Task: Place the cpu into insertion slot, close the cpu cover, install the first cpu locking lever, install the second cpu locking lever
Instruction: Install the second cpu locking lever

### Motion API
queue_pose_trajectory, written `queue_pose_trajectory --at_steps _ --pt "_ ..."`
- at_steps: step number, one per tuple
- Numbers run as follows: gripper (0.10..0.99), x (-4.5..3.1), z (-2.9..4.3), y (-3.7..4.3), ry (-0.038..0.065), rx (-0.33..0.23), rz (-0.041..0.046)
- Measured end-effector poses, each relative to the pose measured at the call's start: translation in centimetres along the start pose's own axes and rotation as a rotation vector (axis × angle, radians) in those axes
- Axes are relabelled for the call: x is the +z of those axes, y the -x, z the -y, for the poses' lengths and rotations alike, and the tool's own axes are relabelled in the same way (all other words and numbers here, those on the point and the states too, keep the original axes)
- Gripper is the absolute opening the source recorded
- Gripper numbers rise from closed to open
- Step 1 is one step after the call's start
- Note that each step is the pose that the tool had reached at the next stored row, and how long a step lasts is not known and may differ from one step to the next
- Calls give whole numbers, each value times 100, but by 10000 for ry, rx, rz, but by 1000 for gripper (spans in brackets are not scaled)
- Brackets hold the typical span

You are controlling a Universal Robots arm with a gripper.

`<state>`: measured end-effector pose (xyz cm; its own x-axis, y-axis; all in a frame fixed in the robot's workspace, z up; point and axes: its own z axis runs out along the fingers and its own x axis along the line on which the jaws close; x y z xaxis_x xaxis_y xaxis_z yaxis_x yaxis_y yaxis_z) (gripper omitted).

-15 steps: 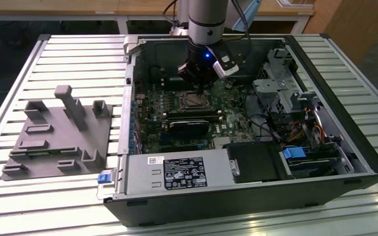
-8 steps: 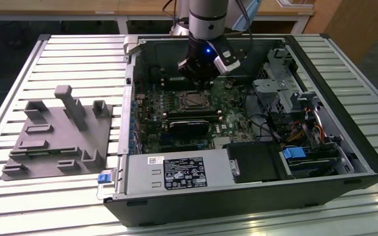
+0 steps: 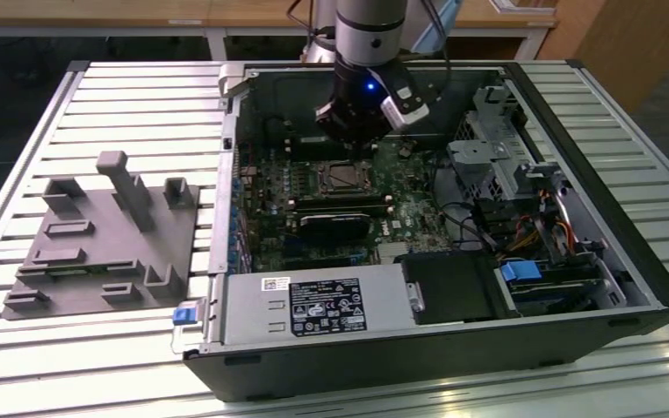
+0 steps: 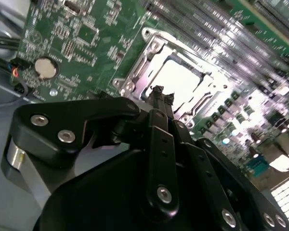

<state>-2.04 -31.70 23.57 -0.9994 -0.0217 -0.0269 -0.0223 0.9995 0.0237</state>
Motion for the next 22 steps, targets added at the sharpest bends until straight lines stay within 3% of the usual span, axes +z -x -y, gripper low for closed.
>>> queue_pose_trajectory --at_steps 7,14,22 --pt "110 0 171 -4 36 2 -37" --pt "110 3 298 -6 42 1 -44" --pt "110 14 392 -28 42 -14 -62"
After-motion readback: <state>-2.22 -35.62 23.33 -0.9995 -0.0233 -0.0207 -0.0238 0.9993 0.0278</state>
